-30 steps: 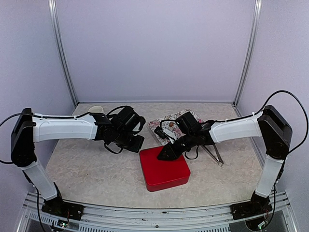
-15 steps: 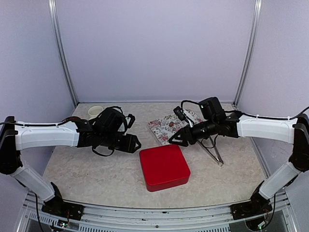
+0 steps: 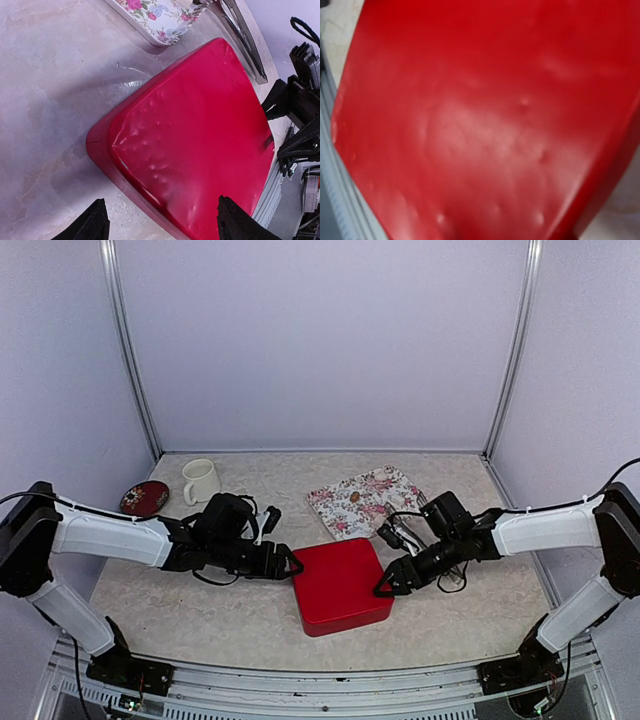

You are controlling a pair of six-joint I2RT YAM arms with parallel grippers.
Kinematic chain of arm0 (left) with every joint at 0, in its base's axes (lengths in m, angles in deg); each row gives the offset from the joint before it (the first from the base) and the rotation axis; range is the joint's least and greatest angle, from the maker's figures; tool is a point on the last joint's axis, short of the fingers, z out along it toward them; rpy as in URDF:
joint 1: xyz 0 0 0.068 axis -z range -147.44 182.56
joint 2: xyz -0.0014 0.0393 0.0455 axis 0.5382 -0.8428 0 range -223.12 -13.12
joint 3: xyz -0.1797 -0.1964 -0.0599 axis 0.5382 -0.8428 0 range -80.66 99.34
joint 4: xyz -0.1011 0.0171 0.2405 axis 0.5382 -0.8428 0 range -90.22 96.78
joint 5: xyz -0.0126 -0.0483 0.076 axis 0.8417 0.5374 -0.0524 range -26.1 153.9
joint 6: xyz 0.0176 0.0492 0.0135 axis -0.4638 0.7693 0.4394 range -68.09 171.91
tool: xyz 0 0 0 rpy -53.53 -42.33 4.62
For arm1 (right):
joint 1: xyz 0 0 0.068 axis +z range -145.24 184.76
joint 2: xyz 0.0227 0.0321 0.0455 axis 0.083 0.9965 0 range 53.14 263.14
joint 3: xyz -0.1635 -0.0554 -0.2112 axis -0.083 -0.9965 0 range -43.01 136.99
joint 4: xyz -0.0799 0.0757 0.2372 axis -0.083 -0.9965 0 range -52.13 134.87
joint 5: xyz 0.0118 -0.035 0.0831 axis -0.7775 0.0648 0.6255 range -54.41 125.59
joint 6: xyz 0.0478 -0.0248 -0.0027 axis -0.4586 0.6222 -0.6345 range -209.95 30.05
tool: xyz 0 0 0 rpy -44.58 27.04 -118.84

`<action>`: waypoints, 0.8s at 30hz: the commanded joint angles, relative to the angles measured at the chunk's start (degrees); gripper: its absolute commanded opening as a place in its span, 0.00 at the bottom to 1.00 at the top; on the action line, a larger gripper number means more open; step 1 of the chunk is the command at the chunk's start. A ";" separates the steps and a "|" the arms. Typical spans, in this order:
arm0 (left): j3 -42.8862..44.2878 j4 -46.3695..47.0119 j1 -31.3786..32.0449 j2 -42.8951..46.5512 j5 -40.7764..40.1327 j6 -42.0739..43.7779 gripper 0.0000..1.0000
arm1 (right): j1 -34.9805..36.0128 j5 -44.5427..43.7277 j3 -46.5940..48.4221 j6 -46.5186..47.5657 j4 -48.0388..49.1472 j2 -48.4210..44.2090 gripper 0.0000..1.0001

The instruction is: Pack the chocolate

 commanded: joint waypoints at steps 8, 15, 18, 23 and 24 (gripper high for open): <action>0.26 9.02 -6.06 -4.51 8.10 -0.91 0.74 | 7.22 5.42 -0.60 -10.68 13.56 2.12 0.69; 0.43 6.57 -7.44 -0.98 5.31 -0.27 0.81 | 6.62 -4.39 0.84 -8.48 9.73 -2.10 0.85; 1.06 5.12 -9.31 1.87 2.90 0.66 0.99 | 5.31 -9.85 1.21 -6.41 9.05 -6.07 1.00; 4.32 -0.86 -11.85 5.41 -3.18 3.43 0.99 | 2.32 -20.00 1.39 -5.44 8.94 -13.42 1.00; 5.05 -1.96 -12.34 6.24 -4.61 3.95 0.99 | 1.87 -23.23 1.48 -5.62 8.83 -14.71 1.00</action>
